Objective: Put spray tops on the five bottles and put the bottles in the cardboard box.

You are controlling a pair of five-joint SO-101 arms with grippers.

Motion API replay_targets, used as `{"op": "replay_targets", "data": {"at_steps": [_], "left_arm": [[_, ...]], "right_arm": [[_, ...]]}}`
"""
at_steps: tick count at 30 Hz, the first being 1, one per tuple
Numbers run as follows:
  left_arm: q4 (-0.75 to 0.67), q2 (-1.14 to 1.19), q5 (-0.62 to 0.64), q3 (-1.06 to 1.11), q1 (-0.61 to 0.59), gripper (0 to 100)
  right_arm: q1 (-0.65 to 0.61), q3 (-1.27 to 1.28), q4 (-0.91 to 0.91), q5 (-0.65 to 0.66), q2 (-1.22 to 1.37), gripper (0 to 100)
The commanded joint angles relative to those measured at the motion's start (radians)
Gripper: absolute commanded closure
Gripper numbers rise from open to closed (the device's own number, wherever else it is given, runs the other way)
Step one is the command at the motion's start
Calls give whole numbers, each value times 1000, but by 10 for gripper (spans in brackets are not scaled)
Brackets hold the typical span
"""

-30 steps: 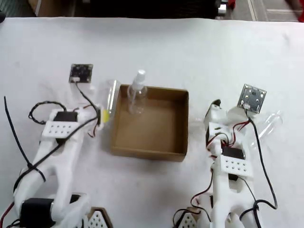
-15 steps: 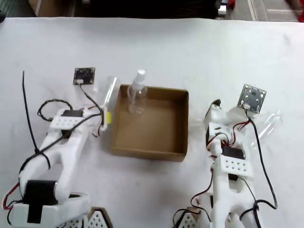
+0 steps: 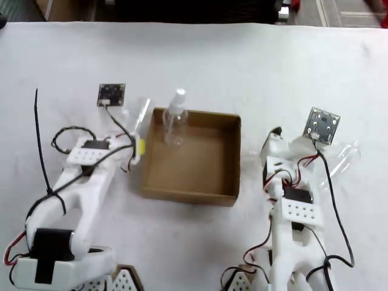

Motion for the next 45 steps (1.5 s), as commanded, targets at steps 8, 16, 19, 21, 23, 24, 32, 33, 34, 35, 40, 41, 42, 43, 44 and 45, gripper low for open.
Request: {"op": "replay_targets", "data": {"at_steps": [8,16,19,21,23,24,32,33,34,35,40,41,42,43,44,45], "left_arm": [[8,-4,11,-55,10,797],[9,-4,11,-55,12,797],[9,-4,11,-55,10,797],[9,-4,11,-55,10,797],[9,-4,11,-55,10,797],[11,-4,11,-55,10,797],[54,-2,11,-58,10,797],[52,-2,11,-57,10,797],[52,-4,11,-57,10,797],[52,-4,11,-57,10,797],[55,-1,8,-63,13,797],[57,10,8,-68,15,797],[60,27,8,-81,15,797],[81,47,9,-106,10,797],[114,70,11,-137,8,797],[149,96,12,-169,8,797]], "right_arm": [[1,-9,-13,5,1,765],[1,-9,-13,5,1,765],[1,-9,-13,5,1,765],[1,-9,-13,5,1,765],[1,-9,-13,5,1,765],[1,-9,-13,5,1,765],[1,-9,-13,5,1,765],[1,-9,-13,5,1,765],[1,-9,-13,5,1,765],[1,-9,-13,5,1,765],[1,-9,-13,5,1,765],[1,-9,-13,5,1,765],[1,-9,-13,5,1,765],[1,-9,-13,5,1,765],[1,-9,-13,5,1,765],[1,-9,-13,5,1,765]]}}
